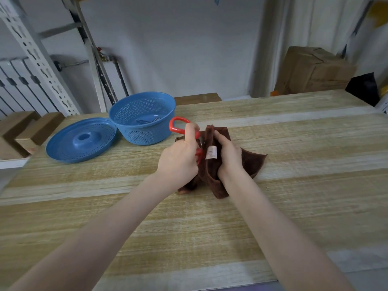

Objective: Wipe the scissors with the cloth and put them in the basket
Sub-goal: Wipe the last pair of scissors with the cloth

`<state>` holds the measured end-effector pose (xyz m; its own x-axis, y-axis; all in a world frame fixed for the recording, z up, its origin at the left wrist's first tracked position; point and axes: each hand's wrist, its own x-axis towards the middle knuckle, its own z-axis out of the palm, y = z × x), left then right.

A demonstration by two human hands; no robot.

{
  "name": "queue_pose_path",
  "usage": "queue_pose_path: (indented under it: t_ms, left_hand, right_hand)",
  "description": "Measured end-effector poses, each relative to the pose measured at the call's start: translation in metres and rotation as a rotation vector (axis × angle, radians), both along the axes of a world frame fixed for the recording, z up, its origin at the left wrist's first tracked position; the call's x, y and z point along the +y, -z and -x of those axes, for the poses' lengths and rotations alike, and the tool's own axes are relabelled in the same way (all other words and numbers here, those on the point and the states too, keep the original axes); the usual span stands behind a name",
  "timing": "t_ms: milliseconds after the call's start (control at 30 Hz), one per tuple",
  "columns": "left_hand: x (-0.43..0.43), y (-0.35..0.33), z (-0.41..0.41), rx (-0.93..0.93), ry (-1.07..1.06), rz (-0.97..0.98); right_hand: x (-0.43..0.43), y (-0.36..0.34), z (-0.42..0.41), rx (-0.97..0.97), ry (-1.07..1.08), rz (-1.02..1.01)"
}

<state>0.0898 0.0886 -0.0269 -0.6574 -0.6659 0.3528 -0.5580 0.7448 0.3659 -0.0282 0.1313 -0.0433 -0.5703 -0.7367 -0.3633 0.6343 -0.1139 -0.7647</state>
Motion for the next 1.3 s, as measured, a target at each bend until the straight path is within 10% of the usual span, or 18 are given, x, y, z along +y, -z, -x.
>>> queue_pose_path:
  t_ms: [1300]
  left_hand:
    - [0.005, -0.007, -0.003, -0.039, -0.025, -0.015]
  right_hand:
    - [-0.008, -0.003, 0.0, 0.129, 0.018, -0.044]
